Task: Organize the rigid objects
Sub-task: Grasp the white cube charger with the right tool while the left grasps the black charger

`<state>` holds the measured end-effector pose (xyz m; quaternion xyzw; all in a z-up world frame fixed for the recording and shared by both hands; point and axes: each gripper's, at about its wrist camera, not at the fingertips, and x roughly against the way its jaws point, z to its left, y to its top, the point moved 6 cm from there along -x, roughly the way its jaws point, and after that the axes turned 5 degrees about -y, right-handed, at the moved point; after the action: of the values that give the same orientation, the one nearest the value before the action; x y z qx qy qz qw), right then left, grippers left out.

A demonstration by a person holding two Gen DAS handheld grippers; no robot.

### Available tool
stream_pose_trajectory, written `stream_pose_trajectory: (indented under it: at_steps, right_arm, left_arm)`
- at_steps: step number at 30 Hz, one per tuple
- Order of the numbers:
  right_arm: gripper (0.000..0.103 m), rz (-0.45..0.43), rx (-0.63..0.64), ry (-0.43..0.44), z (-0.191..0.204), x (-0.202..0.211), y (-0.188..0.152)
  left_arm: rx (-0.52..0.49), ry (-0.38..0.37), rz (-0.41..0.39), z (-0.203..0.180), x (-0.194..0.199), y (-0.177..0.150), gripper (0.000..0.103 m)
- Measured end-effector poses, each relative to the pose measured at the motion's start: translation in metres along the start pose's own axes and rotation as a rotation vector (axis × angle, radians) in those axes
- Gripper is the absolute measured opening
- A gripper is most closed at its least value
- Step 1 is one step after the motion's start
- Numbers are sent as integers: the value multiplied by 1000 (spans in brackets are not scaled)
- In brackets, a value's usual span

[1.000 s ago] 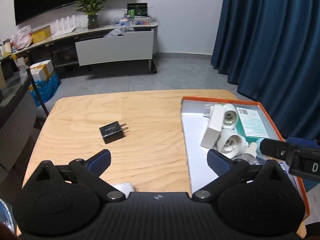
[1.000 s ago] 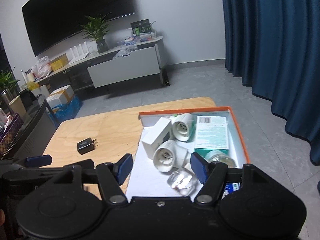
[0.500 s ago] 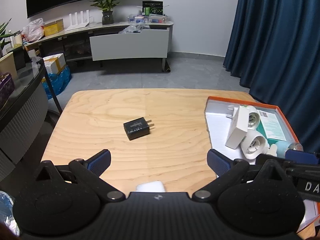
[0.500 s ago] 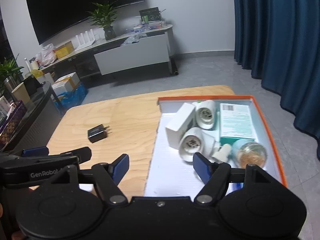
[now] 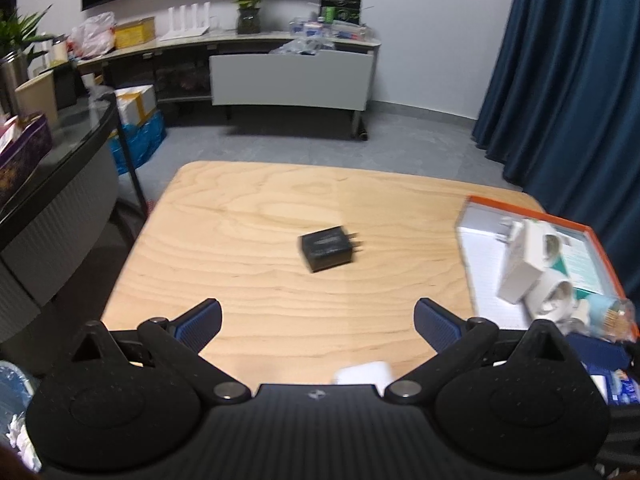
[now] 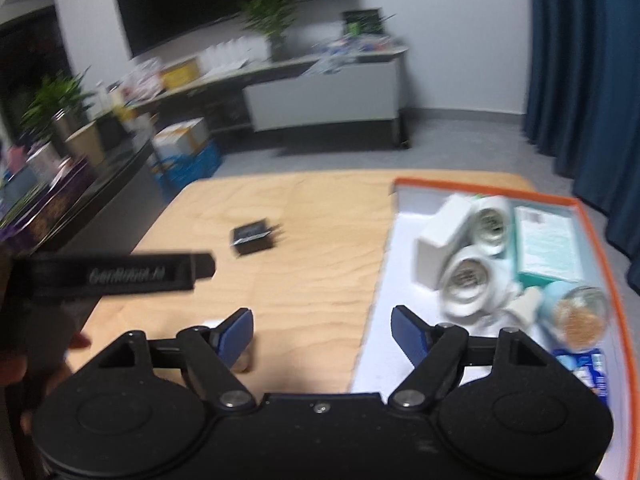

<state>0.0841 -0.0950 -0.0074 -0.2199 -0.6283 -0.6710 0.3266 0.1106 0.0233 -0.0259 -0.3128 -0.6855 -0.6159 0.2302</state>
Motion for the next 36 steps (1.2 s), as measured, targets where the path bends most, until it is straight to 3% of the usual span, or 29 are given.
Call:
stream_pose_trajectory:
  at_steps: [8, 15, 19, 21, 22, 23, 30, 36]
  right_arm:
    - [90, 79, 74, 101, 46, -32, -19]
    - [90, 123, 114, 141, 75, -60, -27]
    - [88, 128, 119, 116, 85, -75, -30]
    - [72, 126, 118, 98, 86, -81, -30]
    - [56, 115, 128, 83, 85, -81, -29]
    - [52, 110, 129, 77, 84, -80, -28]
    - [51, 92, 77, 26, 57, -70, -29]
    - [51, 90, 61, 21, 48, -65, -34]
  left_arm:
    - [56, 42, 9, 39, -3, 2, 103]
    - [54, 36, 33, 53, -14, 0, 103]
    - [37, 18, 45, 53, -25, 1, 103]
    - [24, -1, 47, 51, -31, 1, 103]
    - [18, -9, 49, 50, -34, 2, 103]
    - [12, -19, 49, 48, -37, 2, 103]
    - [-56, -63, 42, 31, -62, 14, 103]
    - [2, -83, 45, 8, -87, 24, 103]
